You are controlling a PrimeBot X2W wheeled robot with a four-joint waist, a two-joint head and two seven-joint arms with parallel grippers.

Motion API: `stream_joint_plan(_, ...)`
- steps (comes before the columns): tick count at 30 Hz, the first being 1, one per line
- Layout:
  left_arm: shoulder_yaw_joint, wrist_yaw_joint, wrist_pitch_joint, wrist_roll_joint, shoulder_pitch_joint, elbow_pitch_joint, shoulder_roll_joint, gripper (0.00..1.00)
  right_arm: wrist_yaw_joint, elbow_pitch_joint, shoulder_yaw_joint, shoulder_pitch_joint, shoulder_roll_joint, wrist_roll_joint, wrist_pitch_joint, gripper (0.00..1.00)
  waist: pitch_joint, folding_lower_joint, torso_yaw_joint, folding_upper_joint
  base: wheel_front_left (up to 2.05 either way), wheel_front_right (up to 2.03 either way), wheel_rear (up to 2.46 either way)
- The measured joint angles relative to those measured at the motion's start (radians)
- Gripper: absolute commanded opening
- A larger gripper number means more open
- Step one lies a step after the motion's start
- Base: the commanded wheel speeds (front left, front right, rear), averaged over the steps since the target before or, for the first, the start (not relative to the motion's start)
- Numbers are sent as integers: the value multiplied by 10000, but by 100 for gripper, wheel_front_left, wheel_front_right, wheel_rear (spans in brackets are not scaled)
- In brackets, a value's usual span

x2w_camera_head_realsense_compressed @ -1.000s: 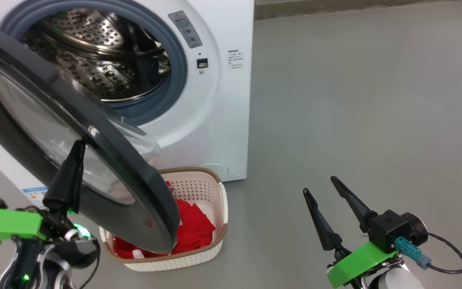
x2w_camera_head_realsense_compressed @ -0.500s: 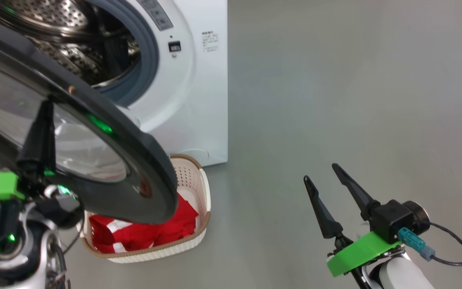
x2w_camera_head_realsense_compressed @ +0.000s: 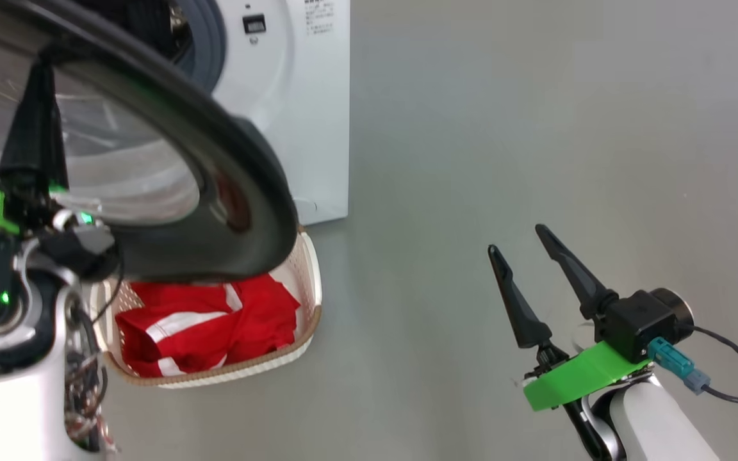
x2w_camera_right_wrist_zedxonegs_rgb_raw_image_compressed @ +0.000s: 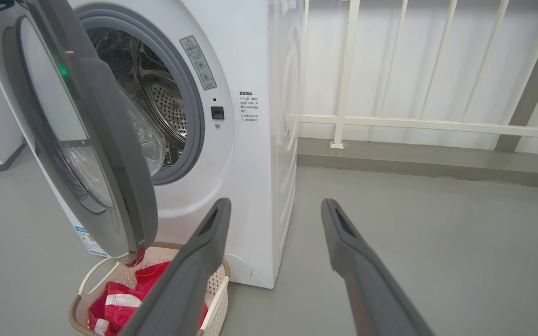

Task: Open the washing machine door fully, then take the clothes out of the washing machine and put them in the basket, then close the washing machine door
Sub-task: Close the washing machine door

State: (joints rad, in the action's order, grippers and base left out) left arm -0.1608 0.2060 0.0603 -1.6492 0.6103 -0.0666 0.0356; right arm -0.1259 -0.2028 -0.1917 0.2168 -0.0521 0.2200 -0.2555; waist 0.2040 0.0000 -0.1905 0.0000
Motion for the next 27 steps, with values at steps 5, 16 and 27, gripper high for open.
stream_joint_plan(5, 27, -148, -104, 71, 670, -489, 2, 0, 0, 38, 73, 175, 0, 0, 0, 100, 355, 0, -35, 0, 0, 0, 0)
stream_joint_plan(16, 169, -571, -291, 182, 1863, -1555, -4, 0, 0, 56, 104, 332, 0, 0, 0, 100, 854, 0, -117, 0, 0, 0, 0)
stream_joint_plan(27, 318, -991, -372, 291, 3005, -2268, -13, 0, 0, 136, 102, 547, 0, 0, 0, 100, 1267, 0, -247, 0, 0, 0, 0)
